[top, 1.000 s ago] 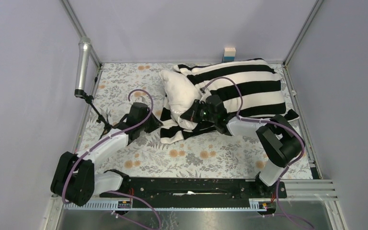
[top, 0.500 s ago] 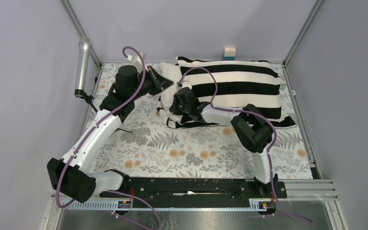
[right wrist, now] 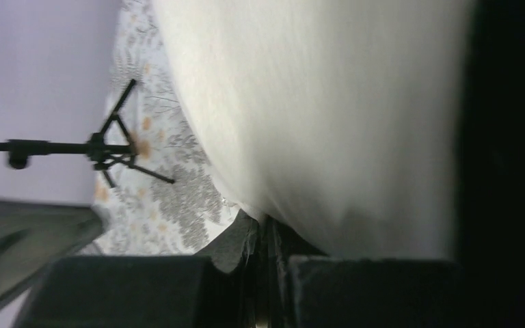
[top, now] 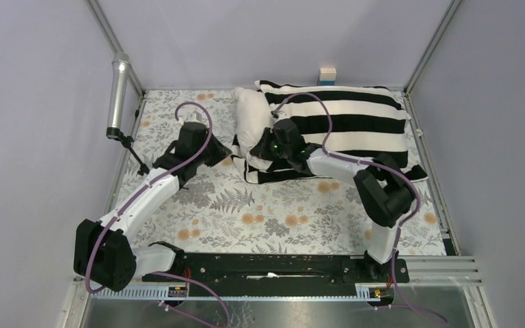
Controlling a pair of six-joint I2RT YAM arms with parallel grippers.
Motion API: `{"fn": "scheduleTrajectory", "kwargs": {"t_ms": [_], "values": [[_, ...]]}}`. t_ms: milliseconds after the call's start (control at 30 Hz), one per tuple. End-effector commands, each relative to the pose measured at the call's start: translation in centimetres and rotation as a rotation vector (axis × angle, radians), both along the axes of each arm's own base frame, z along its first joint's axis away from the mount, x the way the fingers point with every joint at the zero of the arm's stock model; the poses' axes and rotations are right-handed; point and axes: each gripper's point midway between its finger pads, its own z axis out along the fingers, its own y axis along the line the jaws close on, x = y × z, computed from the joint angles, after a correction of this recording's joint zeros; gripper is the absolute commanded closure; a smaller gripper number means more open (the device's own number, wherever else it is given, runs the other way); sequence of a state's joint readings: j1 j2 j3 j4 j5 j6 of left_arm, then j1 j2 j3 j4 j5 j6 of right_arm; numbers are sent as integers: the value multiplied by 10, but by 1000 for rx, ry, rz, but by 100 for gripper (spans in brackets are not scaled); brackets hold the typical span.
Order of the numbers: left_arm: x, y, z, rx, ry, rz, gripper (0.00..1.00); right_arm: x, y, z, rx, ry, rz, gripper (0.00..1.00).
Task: Put the pillow into the pillowcase
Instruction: Stuff the pillow into the pillowcase.
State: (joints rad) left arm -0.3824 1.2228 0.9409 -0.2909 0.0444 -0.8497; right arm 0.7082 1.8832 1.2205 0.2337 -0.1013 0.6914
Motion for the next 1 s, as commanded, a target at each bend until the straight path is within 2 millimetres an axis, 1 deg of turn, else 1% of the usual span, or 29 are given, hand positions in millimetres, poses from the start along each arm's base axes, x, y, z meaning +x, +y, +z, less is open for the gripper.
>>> {"fn": "scheduleTrajectory", "kwargs": {"t_ms": [0, 67, 100, 267, 367, 433, 533, 600, 667, 800, 900, 967], "values": [[11, 24, -6, 14, -36, 150, 100, -1, -17, 60, 192, -34, -50, 100], [15, 16, -18, -10, -22, 125, 100, -7, -18, 72, 229, -43, -42, 100], [18, 11, -24, -20, -12, 112, 100, -10, -18, 75, 248, -44, -41, 100], [39, -20, -34, -91, 5, 19, 98, -23, -23, 94, 324, -56, -36, 100], [46, -30, -44, -115, 40, 8, 97, -26, -26, 104, 352, -68, -43, 100], [48, -37, -52, -115, 53, 2, 91, -29, -27, 110, 372, -74, -43, 100], [48, -53, -63, -115, 72, -28, 86, -30, -26, 115, 387, -74, -38, 100], [48, -60, -71, -124, 87, -37, 78, -30, -25, 117, 392, -75, -36, 100], [49, -65, -78, -128, 97, -41, 75, -29, -25, 120, 395, -77, -34, 100], [52, -71, -93, -108, 128, -36, 65, -30, -26, 124, 394, -83, -36, 100], [57, -74, -104, -102, 144, -20, 52, -30, -28, 128, 389, -93, -43, 100], [59, -76, -111, -96, 162, -14, 50, -30, -30, 131, 384, -99, -43, 100]]}}
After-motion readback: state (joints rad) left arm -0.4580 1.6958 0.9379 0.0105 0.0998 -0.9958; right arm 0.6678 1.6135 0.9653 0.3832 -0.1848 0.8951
